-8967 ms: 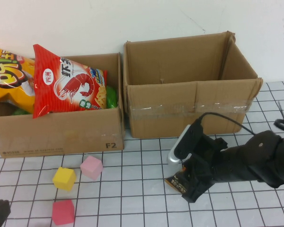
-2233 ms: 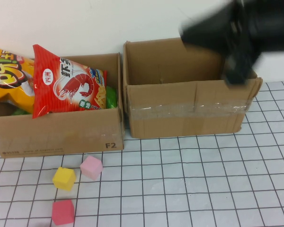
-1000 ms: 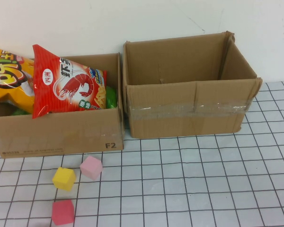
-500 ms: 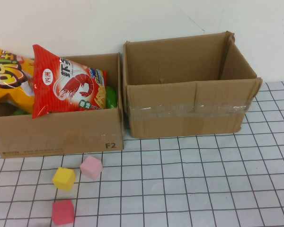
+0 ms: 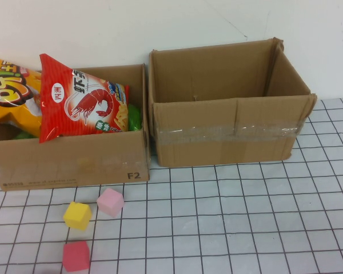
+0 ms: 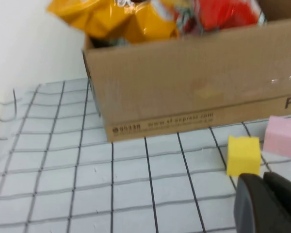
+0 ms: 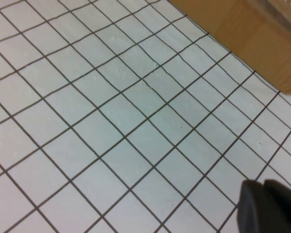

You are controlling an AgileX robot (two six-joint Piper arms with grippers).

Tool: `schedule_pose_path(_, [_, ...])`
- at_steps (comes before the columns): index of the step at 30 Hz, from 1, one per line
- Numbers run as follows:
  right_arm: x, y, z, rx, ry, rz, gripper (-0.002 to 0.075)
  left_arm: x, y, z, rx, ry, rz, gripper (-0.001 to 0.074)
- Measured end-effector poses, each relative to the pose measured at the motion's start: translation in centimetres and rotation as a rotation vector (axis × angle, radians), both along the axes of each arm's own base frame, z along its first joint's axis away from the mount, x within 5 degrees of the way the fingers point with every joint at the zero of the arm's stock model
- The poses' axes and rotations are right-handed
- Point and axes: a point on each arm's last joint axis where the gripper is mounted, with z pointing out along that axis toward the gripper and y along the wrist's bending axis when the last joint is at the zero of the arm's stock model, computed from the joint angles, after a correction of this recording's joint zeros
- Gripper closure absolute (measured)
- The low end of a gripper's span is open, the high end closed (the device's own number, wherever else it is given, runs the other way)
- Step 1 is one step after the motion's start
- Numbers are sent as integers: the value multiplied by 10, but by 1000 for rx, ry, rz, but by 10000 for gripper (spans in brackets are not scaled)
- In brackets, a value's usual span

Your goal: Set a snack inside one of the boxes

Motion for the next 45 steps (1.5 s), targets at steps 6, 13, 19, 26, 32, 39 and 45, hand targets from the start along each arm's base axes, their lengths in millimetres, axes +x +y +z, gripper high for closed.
schedule_pose_path(6, [0,0,0,-2,3,1,727,4,2,-40,-39,-45,27,736])
schedule_pose_path(13, [0,0,-1,-3,7,1,727,2,0,-48,-87,37,27,736])
schedule_pose_path(19, [0,0,-1,-4,8,1,727,2,0,-48,-99,51,26,736])
schedule_pose_path(26, [-1,0,-1,-5,10,2,727,2,0,-48,-107,53,28,736])
schedule_pose_path(32, [-1,0,-1,-5,10,2,727,2,-1,-48,-105,54,20,736])
schedule_pose_path(39, [-1,0,-1,-5,10,2,727,2,0,-48,-105,54,24,736])
schedule_pose_path(45, [-1,0,-1,-5,10,2,727,2,0,-48,-103,53,23,736])
